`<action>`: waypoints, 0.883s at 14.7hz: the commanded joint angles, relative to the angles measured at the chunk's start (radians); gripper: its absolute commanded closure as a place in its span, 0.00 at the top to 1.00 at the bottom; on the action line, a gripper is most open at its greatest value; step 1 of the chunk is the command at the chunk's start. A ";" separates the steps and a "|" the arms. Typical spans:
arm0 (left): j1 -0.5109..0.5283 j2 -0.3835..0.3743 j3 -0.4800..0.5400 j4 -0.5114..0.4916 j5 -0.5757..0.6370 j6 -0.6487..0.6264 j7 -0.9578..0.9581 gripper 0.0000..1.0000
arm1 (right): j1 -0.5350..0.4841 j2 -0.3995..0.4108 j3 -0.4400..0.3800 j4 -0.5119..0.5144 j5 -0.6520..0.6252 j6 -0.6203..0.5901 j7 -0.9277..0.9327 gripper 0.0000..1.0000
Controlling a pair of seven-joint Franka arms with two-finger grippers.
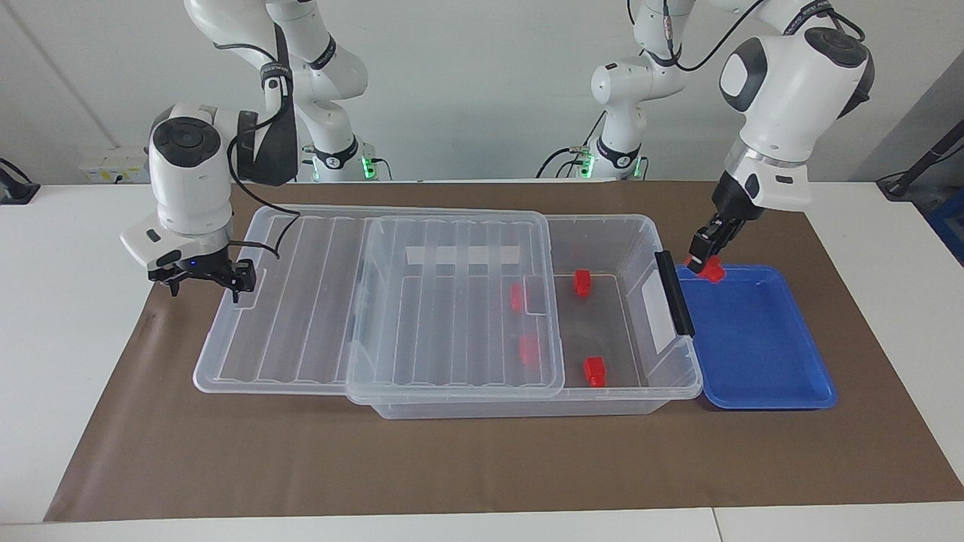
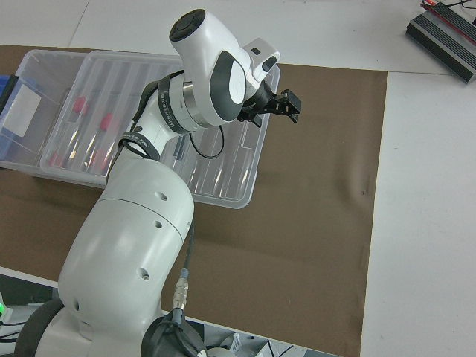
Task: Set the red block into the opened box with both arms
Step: 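Lift the red block with the left gripper toward the box edge, then lower the red block into the open box and open the left gripper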
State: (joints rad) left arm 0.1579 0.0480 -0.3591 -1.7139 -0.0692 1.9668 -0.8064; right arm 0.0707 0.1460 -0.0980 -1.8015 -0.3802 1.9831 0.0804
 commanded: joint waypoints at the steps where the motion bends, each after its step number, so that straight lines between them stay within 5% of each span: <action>1: -0.075 -0.016 0.003 -0.099 -0.015 0.142 -0.115 0.23 | -0.014 -0.023 0.006 -0.004 -0.035 -0.027 -0.028 1.00; 5: -0.152 0.029 0.005 -0.220 -0.003 0.369 -0.172 0.23 | -0.014 -0.039 0.011 -0.002 -0.023 -0.041 -0.028 1.00; 9: -0.164 0.075 0.005 -0.248 0.103 0.411 -0.158 0.23 | -0.014 -0.095 0.011 0.014 0.099 -0.064 -0.027 1.00; 13: -0.210 0.167 0.005 -0.263 0.257 0.448 -0.162 0.22 | -0.014 -0.137 0.011 0.102 0.274 -0.222 -0.028 1.00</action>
State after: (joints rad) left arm -0.0160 0.1672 -0.3651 -1.9673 0.1079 2.3714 -0.9646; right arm 0.0705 0.0339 -0.0967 -1.7406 -0.1917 1.8387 0.0754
